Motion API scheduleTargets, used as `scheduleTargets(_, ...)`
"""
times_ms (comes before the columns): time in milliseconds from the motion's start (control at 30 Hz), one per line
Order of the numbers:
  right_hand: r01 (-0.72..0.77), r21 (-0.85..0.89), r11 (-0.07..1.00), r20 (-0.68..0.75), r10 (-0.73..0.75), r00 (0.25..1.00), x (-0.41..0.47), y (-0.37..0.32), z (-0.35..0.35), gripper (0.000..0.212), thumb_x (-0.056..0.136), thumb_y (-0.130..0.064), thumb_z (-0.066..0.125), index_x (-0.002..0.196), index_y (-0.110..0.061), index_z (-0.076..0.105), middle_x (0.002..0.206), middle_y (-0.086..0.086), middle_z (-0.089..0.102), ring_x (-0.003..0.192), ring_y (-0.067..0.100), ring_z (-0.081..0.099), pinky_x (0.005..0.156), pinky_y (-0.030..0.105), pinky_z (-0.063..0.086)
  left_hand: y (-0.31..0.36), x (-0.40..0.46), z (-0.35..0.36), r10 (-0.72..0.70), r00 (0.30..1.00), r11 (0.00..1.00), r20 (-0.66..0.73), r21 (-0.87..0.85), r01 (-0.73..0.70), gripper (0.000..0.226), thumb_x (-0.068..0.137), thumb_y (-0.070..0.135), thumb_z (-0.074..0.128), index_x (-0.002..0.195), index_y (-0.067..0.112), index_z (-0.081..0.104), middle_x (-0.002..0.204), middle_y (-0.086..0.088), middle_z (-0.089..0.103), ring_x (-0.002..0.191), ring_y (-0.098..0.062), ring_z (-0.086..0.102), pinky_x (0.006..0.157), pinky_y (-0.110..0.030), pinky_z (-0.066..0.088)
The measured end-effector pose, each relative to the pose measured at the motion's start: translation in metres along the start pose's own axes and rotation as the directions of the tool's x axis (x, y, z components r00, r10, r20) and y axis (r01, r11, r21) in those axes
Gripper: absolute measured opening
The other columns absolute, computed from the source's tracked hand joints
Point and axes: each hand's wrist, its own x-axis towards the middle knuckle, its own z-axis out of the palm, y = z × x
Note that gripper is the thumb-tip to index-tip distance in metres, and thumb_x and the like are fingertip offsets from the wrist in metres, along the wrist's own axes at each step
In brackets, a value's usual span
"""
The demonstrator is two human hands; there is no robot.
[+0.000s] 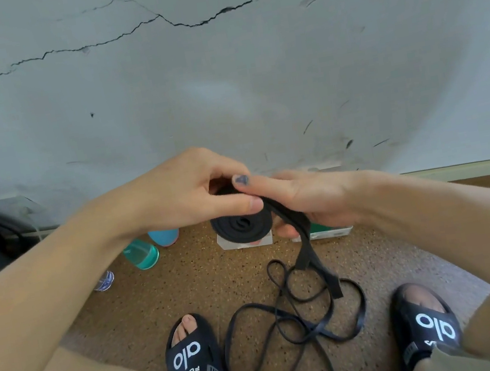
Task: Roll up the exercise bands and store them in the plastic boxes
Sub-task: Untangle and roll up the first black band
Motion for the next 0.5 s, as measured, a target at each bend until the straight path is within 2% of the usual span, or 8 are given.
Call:
scheduleTargets(67, -0.002, -0.171, 0.985, -0.037, -0.004, 0.999, -0.007, -0.006, 0.001, 0.072, 0.081, -0.078, 0.041, 0.111, -0.017, 0.063, 0.075, -0.010, 0.071, 0.060, 0.017, 0.041, 0.063, 0.032, 0.036, -0.004, -0.001, -0.002, -0.007, 1.000, 0.999, -0.007, -0.037, 0.006, 0.021, 0.094, 0.036, 0.069, 0.093, 0.016, 0.074, 0.076, -0.006, 0.067, 0.069, -0.023, 0.058, 0.062, -0.034, 0.042)
scheduleTargets(100, -0.001, -0.247, 0.969, -0.061, -0.015, 0.998, -0.011, -0.011, -0.001, 0.065, 0.082, -0.077, 0.037, 0.106, -0.022, 0.062, 0.068, -0.015, 0.069, 0.060, 0.017, 0.041, 0.063, 0.031, 0.036, -0.007, -0.003, -0.003, -0.007, 1.000, 0.999, -0.011, -0.044, 0.007, 0.019, 0.095, 0.039, 0.068, 0.097, 0.021, 0.075, 0.079, -0.003, 0.069, 0.071, -0.021, 0.061, 0.063, -0.034, 0.044)
scheduleTargets(167, 0.015, -0.339, 0.941, -0.141, -0.067, 0.988, -0.018, -0.018, -0.006, 0.053, 0.087, -0.071, 0.046, 0.108, -0.025, 0.061, 0.072, -0.017, 0.073, 0.059, 0.015, 0.045, 0.061, 0.030, 0.039, -0.012, -0.006, -0.004, -0.022, 0.999, 0.998, -0.039, -0.054, 0.020, 0.019, 0.093, 0.044, 0.066, 0.097, 0.029, 0.075, 0.080, 0.002, 0.070, 0.072, -0.013, 0.062, 0.062, -0.024, 0.043)
scheduleTargets(233, 0.085, -0.356, 0.931, -0.247, -0.181, 0.952, -0.019, -0.021, -0.011, 0.035, 0.091, -0.051, 0.068, 0.111, -0.023, 0.065, 0.087, -0.004, 0.077, 0.056, 0.013, 0.049, 0.057, 0.027, 0.041, -0.016, -0.006, -0.006, -0.039, 0.996, 0.997, -0.085, -0.065, 0.033, 0.022, 0.092, 0.044, 0.064, 0.098, 0.027, 0.076, 0.080, -0.001, 0.070, 0.073, -0.018, 0.061, 0.063, -0.028, 0.042)
scheduleTargets(267, 0.137, -0.376, 0.916, -0.292, -0.257, 0.921, -0.019, -0.020, -0.012, 0.025, 0.091, -0.040, 0.073, 0.106, -0.021, 0.067, 0.087, 0.001, 0.076, 0.053, 0.013, 0.051, 0.055, 0.025, 0.042, -0.017, -0.006, -0.008, -0.040, 0.994, 0.997, -0.103, -0.076, 0.032, 0.023, 0.093, 0.042, 0.065, 0.099, 0.023, 0.076, 0.080, -0.003, 0.070, 0.075, -0.023, 0.061, 0.065, -0.031, 0.042)
scheduleTargets(333, 0.203, -0.514, 0.833, -0.337, -0.414, 0.845, -0.022, -0.016, -0.012, 0.015, 0.093, -0.034, 0.073, 0.094, -0.019, 0.069, 0.076, -0.001, 0.071, 0.048, 0.011, 0.054, 0.052, 0.019, 0.042, -0.018, -0.006, -0.010, -0.044, 0.991, 0.995, -0.125, -0.095, 0.032, 0.024, 0.094, 0.041, 0.066, 0.099, 0.020, 0.076, 0.081, -0.006, 0.070, 0.078, -0.027, 0.060, 0.067, -0.033, 0.042)
scheduleTargets(433, 0.206, -0.685, 0.699, -0.322, -0.544, 0.775, -0.025, -0.010, -0.009, 0.017, 0.097, -0.036, 0.066, 0.088, -0.022, 0.068, 0.054, -0.012, 0.062, 0.042, 0.006, 0.053, 0.047, 0.012, 0.037, -0.017, -0.005, -0.012, -0.053, 0.989, 0.992, -0.137, -0.119, 0.036, 0.030, 0.092, 0.045, 0.063, 0.098, 0.018, 0.075, 0.079, -0.009, 0.067, 0.077, -0.028, 0.058, 0.065, -0.030, 0.040)
scheduleTargets(500, 0.195, -0.643, 0.740, -0.371, -0.524, 0.766, -0.023, -0.008, -0.007, 0.017, 0.096, -0.037, 0.067, 0.088, -0.022, 0.068, 0.055, -0.014, 0.063, 0.043, 0.005, 0.055, 0.047, 0.015, 0.041, -0.016, -0.004, -0.011, -0.053, 0.989, 0.992, -0.138, -0.123, 0.036, 0.033, 0.091, 0.050, 0.062, 0.097, 0.020, 0.075, 0.080, -0.010, 0.067, 0.079, -0.030, 0.058, 0.068, -0.036, 0.042)
